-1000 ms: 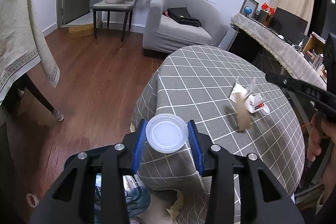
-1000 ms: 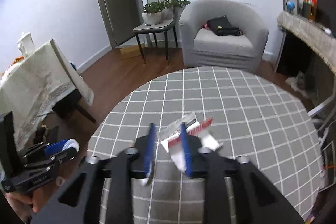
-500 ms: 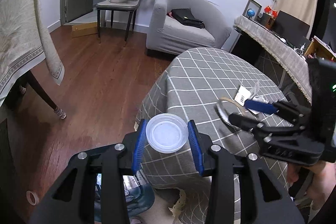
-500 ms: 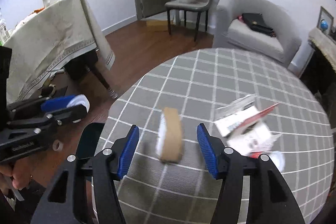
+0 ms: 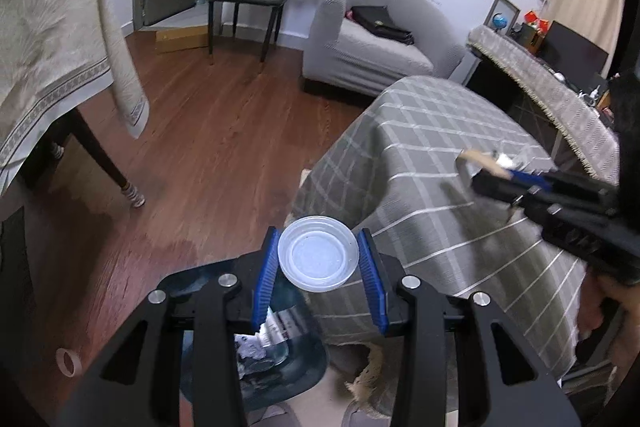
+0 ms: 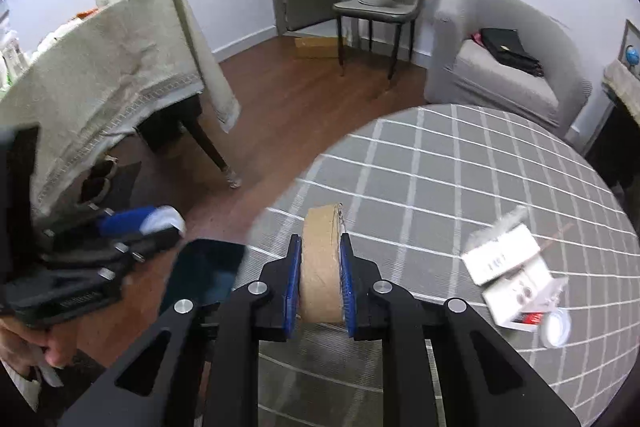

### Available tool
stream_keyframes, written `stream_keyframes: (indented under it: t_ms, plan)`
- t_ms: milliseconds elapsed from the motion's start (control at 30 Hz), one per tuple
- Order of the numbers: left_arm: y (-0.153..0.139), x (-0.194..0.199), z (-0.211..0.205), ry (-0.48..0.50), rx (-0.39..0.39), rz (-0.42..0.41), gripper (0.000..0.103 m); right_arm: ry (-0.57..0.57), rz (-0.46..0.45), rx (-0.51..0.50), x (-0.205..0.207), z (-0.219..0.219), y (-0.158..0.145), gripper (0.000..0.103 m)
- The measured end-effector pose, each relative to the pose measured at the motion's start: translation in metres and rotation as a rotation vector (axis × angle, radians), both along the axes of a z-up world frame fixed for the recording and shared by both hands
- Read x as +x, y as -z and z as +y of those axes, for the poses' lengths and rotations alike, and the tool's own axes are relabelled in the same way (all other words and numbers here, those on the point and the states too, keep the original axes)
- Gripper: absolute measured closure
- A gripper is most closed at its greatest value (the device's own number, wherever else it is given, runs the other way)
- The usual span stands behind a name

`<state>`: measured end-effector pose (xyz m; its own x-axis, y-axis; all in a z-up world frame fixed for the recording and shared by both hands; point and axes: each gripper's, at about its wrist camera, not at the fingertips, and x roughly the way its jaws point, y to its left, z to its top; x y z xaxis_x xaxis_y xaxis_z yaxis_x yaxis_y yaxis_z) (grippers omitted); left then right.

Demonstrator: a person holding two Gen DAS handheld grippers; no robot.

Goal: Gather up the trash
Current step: 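Carry the lid to the bin and open the left gripper while the right carries the ring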

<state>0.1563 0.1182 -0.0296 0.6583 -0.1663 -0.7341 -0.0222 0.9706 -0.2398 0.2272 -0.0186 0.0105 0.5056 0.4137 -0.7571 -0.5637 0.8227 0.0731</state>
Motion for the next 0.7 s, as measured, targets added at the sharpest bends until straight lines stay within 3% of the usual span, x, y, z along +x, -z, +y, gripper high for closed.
stream_keyframes:
  t_ms: [233, 467, 700]
  plan:
    - [0.028, -0.004, 0.019, -0.018, 0.041, 0.078, 0.061, -0.074, 0.051, 0.066, -0.005, 0.03, -0.004, 0.085]
    - [0.067, -0.011, 0.036, -0.014, 0.092, 0.177, 0.061, -0.129, 0.068, 0.046, -0.01, 0.061, -0.003, 0.085]
    - [0.107, -0.014, 0.057, -0.025, 0.089, 0.291, 0.061, -0.158, 0.088, 0.021, -0.009, 0.087, 0.0, 0.085]
